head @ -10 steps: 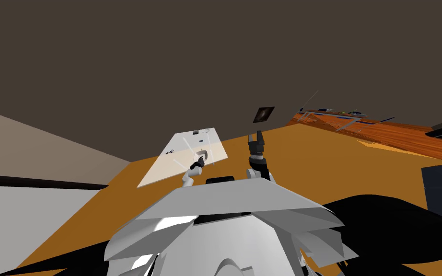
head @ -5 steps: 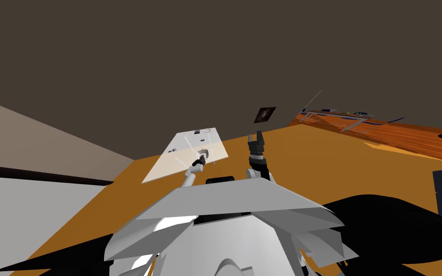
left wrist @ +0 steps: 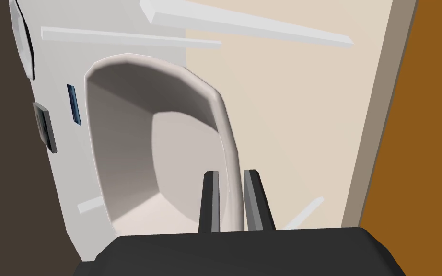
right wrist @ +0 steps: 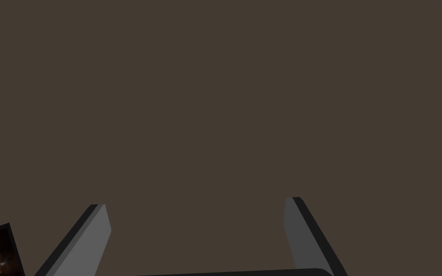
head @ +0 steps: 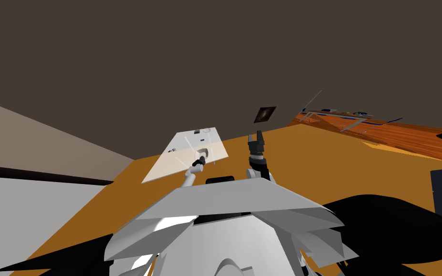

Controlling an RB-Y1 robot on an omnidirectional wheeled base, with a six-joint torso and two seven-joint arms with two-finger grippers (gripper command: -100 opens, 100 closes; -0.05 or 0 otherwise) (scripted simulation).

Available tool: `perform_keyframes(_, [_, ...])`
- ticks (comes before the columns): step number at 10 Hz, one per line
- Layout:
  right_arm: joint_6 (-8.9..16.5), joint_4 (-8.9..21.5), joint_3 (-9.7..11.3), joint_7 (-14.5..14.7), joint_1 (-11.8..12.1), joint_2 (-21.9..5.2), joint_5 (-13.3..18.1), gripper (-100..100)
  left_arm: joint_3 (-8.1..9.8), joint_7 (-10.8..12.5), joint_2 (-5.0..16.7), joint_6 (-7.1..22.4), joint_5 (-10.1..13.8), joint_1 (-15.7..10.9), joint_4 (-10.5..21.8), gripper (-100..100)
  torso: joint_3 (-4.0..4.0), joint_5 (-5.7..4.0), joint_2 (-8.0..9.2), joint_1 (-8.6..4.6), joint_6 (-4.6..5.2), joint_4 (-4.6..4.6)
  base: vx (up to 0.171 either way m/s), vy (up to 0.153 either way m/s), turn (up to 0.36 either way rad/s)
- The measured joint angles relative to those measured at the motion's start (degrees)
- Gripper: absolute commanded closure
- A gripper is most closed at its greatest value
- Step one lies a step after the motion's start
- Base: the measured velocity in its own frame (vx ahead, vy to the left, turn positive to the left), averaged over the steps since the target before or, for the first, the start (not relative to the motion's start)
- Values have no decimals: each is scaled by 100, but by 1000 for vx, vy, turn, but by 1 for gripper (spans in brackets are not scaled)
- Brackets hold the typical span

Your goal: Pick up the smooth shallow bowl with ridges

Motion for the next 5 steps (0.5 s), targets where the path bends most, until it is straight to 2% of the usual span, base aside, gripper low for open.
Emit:
perform_keyframes(1, [0,0,0,0,0,0,0,0,0,0,0,-2,0,0,-1,0,1,-1,2,-1,0,0,0,0,0])
perform_keyframes(2, [0,0,0,0,0,0,0,0,1,0,0,-3,0,0,-1,100,1,-1,2,-1,0,0,17,-1,-22])
perform_keyframes(5, [0,0,0,0,0,0,0,0,-17,8,13,104,-6,331,-426,100,-5,-3,-9,-5,2,-2,37,-6,-39])
